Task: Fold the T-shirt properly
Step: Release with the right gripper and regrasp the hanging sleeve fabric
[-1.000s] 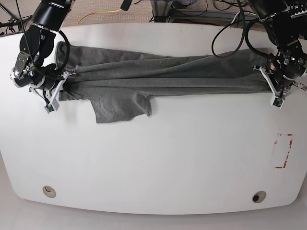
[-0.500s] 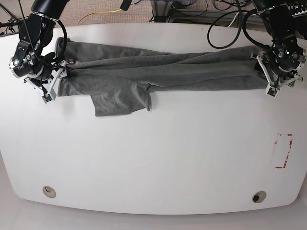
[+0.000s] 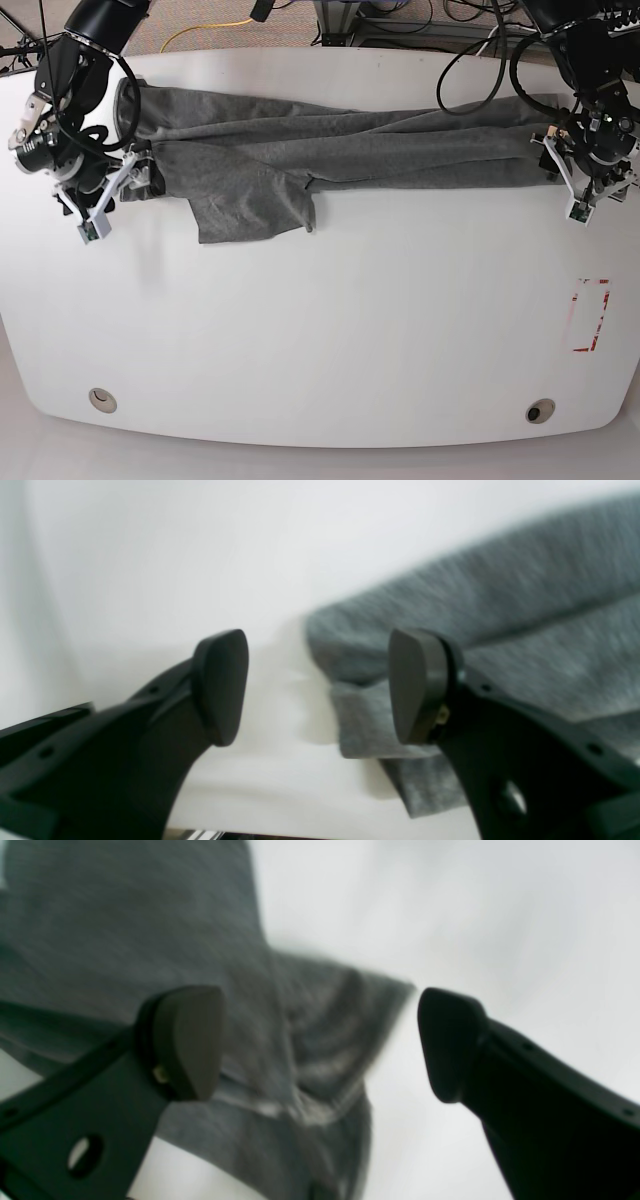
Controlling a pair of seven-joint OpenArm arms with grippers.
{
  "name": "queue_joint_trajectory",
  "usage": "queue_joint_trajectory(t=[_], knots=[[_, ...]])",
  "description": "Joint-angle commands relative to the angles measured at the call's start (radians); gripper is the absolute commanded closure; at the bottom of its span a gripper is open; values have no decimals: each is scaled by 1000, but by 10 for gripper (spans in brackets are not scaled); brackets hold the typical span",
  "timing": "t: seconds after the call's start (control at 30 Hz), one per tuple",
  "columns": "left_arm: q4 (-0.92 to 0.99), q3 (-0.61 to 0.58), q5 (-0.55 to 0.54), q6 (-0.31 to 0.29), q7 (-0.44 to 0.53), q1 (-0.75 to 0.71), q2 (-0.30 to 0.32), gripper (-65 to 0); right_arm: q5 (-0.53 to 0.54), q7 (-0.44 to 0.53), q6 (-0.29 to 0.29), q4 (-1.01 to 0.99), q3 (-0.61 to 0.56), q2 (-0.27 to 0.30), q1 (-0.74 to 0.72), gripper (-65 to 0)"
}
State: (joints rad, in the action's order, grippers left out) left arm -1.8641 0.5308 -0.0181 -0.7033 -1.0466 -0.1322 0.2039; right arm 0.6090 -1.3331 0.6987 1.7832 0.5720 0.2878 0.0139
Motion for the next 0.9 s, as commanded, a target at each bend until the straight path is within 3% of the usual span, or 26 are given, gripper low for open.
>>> queue_joint_trajectory(t=[0.0, 0.13, 0.5, 0.77, 0.87], knots=[[-15, -5, 5, 5, 6, 3, 9, -396, -2, 7, -1, -38, -31, 12, -41, -574], [-12, -13, 8, 5, 6, -4, 9, -396, -2, 17, -1, -158, -85, -19, -116, -574], [1, -8, 10, 5, 6, -34, -25, -382, -2, 186, -1, -535, -248, -12, -299, -574], [7, -10, 10, 5, 6, -33, -45, -382, -1, 212, -1, -564, -333, -40, -317, -572], [25, -8, 10, 5, 6, -31, -44, -382, -2, 221, -1, -567, -346, -54, -314, -517]])
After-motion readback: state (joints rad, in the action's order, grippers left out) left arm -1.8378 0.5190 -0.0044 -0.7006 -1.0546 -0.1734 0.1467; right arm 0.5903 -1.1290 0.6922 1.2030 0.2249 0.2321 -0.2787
